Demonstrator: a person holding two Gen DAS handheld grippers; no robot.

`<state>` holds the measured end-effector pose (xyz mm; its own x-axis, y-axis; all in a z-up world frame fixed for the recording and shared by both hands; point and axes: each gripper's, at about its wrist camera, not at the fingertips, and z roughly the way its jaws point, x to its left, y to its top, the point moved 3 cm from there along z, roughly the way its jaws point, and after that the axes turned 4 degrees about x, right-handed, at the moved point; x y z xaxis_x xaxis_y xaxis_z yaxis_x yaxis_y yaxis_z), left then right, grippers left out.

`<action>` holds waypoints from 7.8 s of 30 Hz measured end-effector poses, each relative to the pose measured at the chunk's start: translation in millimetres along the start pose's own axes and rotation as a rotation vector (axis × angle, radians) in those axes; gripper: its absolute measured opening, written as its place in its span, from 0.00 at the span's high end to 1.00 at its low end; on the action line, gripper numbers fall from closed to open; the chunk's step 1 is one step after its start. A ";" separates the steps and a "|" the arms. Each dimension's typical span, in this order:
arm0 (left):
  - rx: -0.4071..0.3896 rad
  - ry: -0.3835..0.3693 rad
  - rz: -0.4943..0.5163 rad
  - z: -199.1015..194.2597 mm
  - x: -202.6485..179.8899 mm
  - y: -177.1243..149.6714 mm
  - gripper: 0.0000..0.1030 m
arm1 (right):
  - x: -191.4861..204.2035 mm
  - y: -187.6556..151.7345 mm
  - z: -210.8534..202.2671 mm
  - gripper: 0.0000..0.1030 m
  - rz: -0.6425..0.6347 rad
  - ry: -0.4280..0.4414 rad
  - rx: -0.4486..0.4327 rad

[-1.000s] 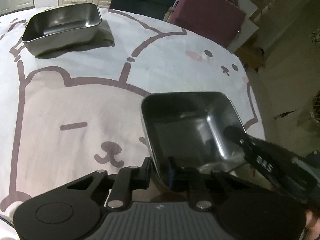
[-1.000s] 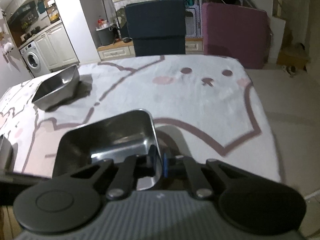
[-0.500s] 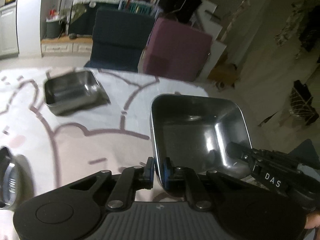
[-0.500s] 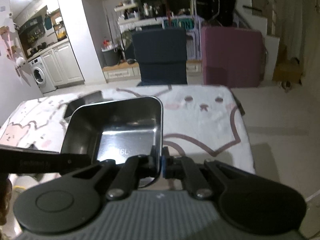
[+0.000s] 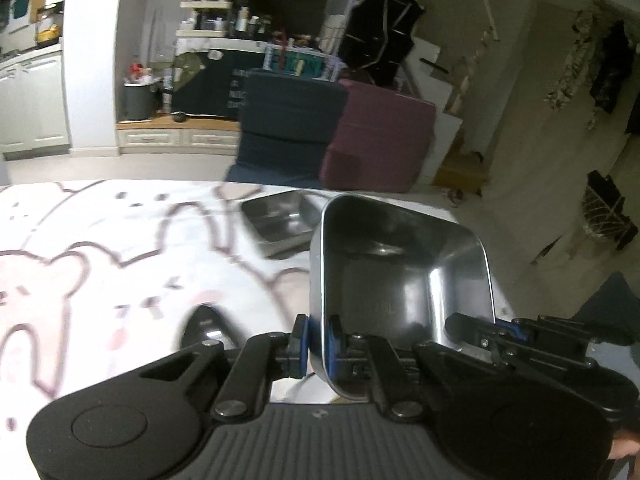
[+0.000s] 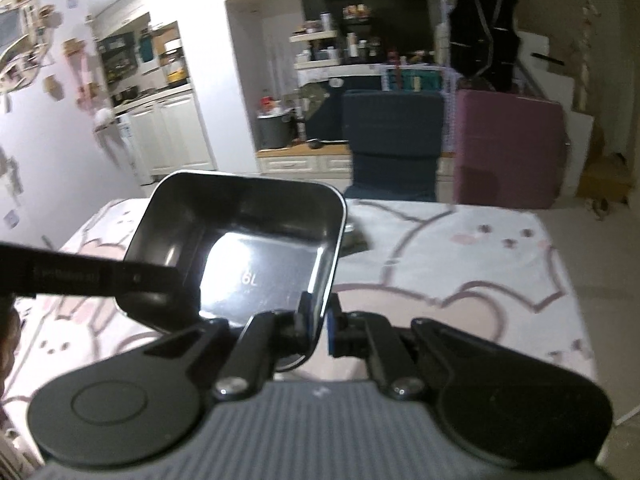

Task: Organize plates and bowls
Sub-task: 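Lift the square steel tray with both grippers and carry it toward the oval steel bowl, then lower the steel tray onto the cloth and open both grippers, then move both tools to the second square steel tray and close on its rim, then lift the second steel tray with both grippers, then carry the steel tray toward the oval steel bowl and lower it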

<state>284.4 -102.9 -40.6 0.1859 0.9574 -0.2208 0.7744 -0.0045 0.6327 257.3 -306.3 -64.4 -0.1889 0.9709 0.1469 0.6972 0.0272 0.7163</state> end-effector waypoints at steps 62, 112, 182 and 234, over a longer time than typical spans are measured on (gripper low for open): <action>0.386 0.233 -0.206 22.7 237.6 -125.6 0.52 | 223.6 -92.8 153.5 0.49 -0.094 0.224 0.573; 0.095 0.089 -0.352 224.6 69.9 83.6 0.27 | -109.8 135.2 208.3 0.13 -0.209 0.042 0.039; 0.021 0.077 -0.130 -62.1 133.7 -58.9 0.93 | 122.1 -18.0 4.9 0.89 -0.060 0.219 0.081; 0.304 0.320 -0.009 -13.0 198.4 -123.9 0.91 | 233.6 -84.3 78.9 0.85 -0.358 0.174 0.340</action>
<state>217.4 91.4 -153.2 0.0188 0.9988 0.0459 0.9268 -0.0346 0.3739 208.9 -63.0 -144.2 -0.5487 0.8334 0.0655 0.7474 0.4540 0.4850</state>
